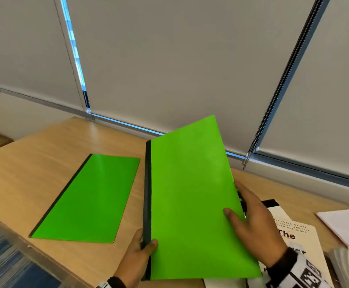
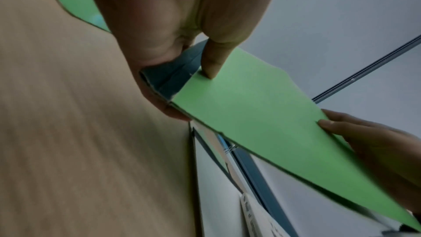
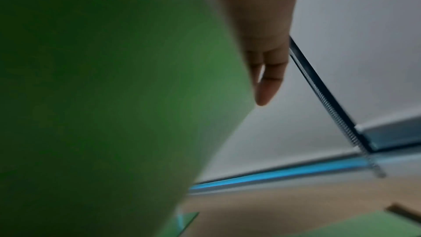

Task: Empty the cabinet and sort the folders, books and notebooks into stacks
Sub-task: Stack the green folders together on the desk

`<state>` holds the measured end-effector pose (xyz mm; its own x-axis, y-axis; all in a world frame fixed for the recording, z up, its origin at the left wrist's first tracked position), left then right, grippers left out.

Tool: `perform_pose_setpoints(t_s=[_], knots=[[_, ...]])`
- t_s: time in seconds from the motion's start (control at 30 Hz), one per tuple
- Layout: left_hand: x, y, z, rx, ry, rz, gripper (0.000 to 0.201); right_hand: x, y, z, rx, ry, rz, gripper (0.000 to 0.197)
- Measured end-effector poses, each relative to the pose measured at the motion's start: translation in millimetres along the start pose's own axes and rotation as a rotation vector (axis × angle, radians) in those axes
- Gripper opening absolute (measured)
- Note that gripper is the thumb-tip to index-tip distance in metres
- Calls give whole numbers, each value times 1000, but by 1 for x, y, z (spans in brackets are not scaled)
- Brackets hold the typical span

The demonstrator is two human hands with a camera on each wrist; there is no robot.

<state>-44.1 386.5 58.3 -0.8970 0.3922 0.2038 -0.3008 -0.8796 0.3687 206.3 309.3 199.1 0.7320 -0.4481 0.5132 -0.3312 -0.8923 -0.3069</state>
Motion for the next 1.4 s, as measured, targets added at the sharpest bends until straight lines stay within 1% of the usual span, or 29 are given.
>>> perform_pose_setpoints(t_s=[0.03, 0.1, 0.13, 0.2, 0.23, 0.3, 0.37, 0.4, 0.43, 0.47, 0.5, 0.53, 0.6, 0.63, 0.73, 0.83, 0.93, 0.97, 1.0, 1.03, 1.07, 1.13, 1.2, 1.23, 1.27, 1.3, 1.33, 1.37, 1.4], knots=[[3, 0, 6, -18, -17, 16, 49, 1, -3, -8, -76, -234, -26, 60], [11, 0, 16, -60, 71, 35, 41, -4, -8, -26, -205, -667, -145, 53], [15, 1, 22, -51, 125, 76, 44, -3, -11, -36, -222, -797, -182, 48], [26, -1, 25, -45, 238, 115, 62, 3, -17, -59, -171, -937, -201, 44], [31, 0, 28, -5, 307, 121, 64, 8, -22, -69, -134, -990, -193, 44], [36, -2, 32, 21, 454, 127, 51, 22, -30, -78, -89, -1087, -148, 45], [41, -6, 33, 16, 478, 184, 42, 37, -36, -80, -56, -1158, -110, 46], [45, -7, 34, 49, 489, 226, 43, 43, -39, -75, -57, -1173, -90, 46], [45, -5, 33, 126, 506, 237, 42, 48, -41, -67, -72, -1175, -71, 47], [42, -2, 33, 167, 534, 150, 40, 51, -42, -61, -91, -1171, -56, 48], [37, -1, 36, 203, 605, 11, 40, 53, -41, -53, -109, -1159, -38, 49], [36, -1, 34, 251, 671, -72, 46, 55, -40, -46, -128, -1146, -19, 51], [34, -4, 26, 331, 750, -151, 59, 61, -37, -37, -144, -1119, -5, 54], [32, -8, 22, 336, 769, -160, 59, 64, -36, -37, -136, -1102, -10, 53], [29, -19, 23, 261, 826, -13, 49, 79, -37, -39, -89, -1030, 9, 49], [54, -31, 28, 158, 870, 192, 48, 98, -39, -27, -78, -938, 93, 51], [89, -38, 46, 42, 952, 253, 30, 109, -36, -3, -102, -877, 183, 52], [96, -35, 59, -44, 977, 263, 31, 109, -34, 7, -118, -868, 206, 50], [101, -30, 71, -142, 977, 277, 41, 106, -33, 17, -135, -864, 225, 49], [104, -21, 84, -246, 948, 277, 52, 102, -32, 26, -149, -868, 239, 48], [101, -9, 99, -342, 868, 241, 58, 96, -32, 32, -159, -869, 250, 48], [80, 16, 119, -464, 644, 54, 60, 81, -33, 45, -189, -876, 253, 50], [49, 42, 133, -536, 407, -172, 84, 63, -33, 51, -232, -913, 231, 50], [34, 52, 135, -589, 271, -255, 94, 52, -34, 53, -257, -936, 214, 50], [22, 58, 133, -619, 164, -309, 97, 42, -34, 52, -271, -964, 191, 51], [13, 62, 131, -618, 83, -309, 94, 32, -34, 52, -281, -994, 173, 51], [12, 59, 125, -598, 17, -234, 88, 23, -35, 49, -291, -1029, 153, 49], [19, 47, 114, -538, -20, -81, 83, 15, -34, 48, -299, -1064, 136, 46], [28, 36, 100, -435, -28, 60, 78, 6, -33, 45, -313, -1096, 118, 43]])
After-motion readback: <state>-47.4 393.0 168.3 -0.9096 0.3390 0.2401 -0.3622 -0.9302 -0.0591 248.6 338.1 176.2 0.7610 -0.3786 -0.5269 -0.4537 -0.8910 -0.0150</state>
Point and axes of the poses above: each hand's wrist, its own y-axis away from the middle knuckle, its own x-axis out of the back of the hand, z = x × y, the point moved 5 cm from there along -y, towards the middle knuckle, and after that the axes turned 14 degrees about -y, right-handed, at the moved point
